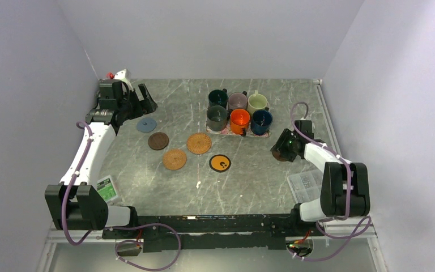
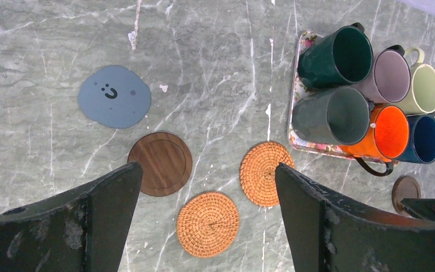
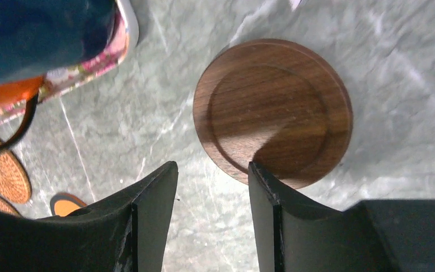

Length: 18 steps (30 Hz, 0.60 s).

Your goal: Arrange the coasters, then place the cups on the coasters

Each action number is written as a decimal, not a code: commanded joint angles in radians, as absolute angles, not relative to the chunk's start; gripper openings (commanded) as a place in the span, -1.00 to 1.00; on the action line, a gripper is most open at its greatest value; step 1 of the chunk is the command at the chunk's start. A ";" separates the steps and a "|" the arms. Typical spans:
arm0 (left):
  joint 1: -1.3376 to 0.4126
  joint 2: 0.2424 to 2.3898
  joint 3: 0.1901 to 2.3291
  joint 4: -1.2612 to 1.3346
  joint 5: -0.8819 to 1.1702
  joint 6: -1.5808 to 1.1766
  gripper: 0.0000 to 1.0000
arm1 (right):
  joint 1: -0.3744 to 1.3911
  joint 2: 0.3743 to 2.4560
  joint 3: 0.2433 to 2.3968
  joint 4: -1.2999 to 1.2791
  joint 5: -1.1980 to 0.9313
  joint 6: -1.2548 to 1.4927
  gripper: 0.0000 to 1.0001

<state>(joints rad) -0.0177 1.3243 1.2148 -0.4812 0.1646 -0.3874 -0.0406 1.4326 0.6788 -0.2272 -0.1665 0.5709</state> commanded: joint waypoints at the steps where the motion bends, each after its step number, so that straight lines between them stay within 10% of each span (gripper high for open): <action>1: -0.024 1.293 1.221 -0.451 0.189 -0.398 0.87 | 0.006 1.389 0.647 -0.355 -0.166 0.601 0.08; 18: -0.032 1.294 1.219 -0.452 0.178 -0.394 0.87 | 0.339 1.346 0.599 -0.467 -0.148 0.738 0.10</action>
